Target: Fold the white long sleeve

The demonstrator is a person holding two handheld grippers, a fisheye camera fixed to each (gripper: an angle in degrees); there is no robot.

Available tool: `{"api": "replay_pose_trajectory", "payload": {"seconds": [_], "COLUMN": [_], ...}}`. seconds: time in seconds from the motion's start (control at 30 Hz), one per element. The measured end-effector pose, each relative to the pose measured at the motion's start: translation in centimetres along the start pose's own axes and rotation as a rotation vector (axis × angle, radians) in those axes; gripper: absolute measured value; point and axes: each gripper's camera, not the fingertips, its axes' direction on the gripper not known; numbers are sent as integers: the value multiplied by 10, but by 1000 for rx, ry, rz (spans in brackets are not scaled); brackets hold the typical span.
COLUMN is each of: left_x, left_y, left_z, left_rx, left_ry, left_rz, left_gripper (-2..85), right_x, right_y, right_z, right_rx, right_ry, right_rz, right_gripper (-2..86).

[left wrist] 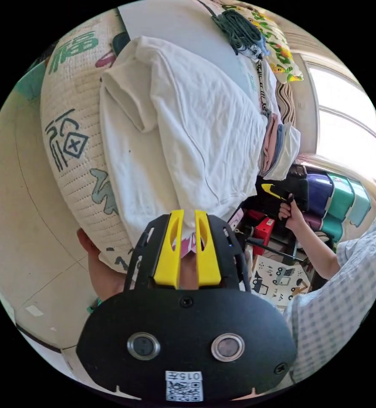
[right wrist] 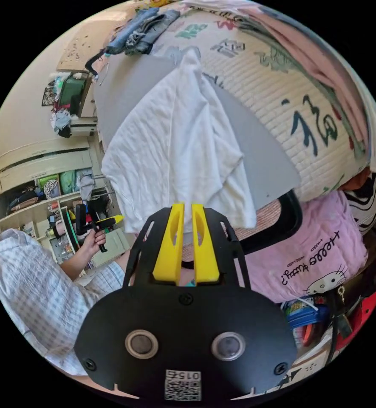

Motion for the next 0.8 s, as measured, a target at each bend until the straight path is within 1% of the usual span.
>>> {"api": "replay_pose_trajectory", "payload": {"seconds": [0.07, 0.2, 0.23, 0.3, 0.33, 0.4, 0.43, 0.5, 0.57, 0.7, 0.8], "left_x": [-20, -47, -53, -63, -67, -72, -73, -79, -91, -96, -101], "left_y": [-28, -84, -99, -118, -127, -135, -139, -142, -138, -129, -133], "left_z": [-39, -66, -68, -63, -57, -48, -43, -36, -31, -29, -9], "left_rx": [136, 278, 311, 308, 302, 306, 314, 308, 324, 352, 327], "left_ry": [36, 149, 173, 130, 80, 85, 109, 103, 137, 67, 33], "left_rz": [-38, -90, -105, -149, -172, -166, -153, -177, -219, -214, -189], "left_gripper": [77, 111, 115, 116, 114, 103, 85, 54, 25, 12, 18], "right_x": [-3, -6, -7, -9, -10, -9, -9, -11, -13, -12, -25], "right_y": [-35, -135, -160, -191, -208, -227, -235, -244, -249, -248, -252], "right_z": [-22, -31, -26, -14, -6, 5, 10, 11, 8, -5, 2], "right_rx": [66, 155, 157, 129, 111, 94, 81, 76, 71, 103, 79], "right_ry": [4, -74, -69, -34, -35, -57, -64, -53, -64, -96, -27], "right_rz": [-41, -82, -79, -61, -38, 1, 32, 54, 81, 162, 127], "right_gripper": [66, 104, 111, 122, 125, 107, 76, 53, 46, 40, 45]}}
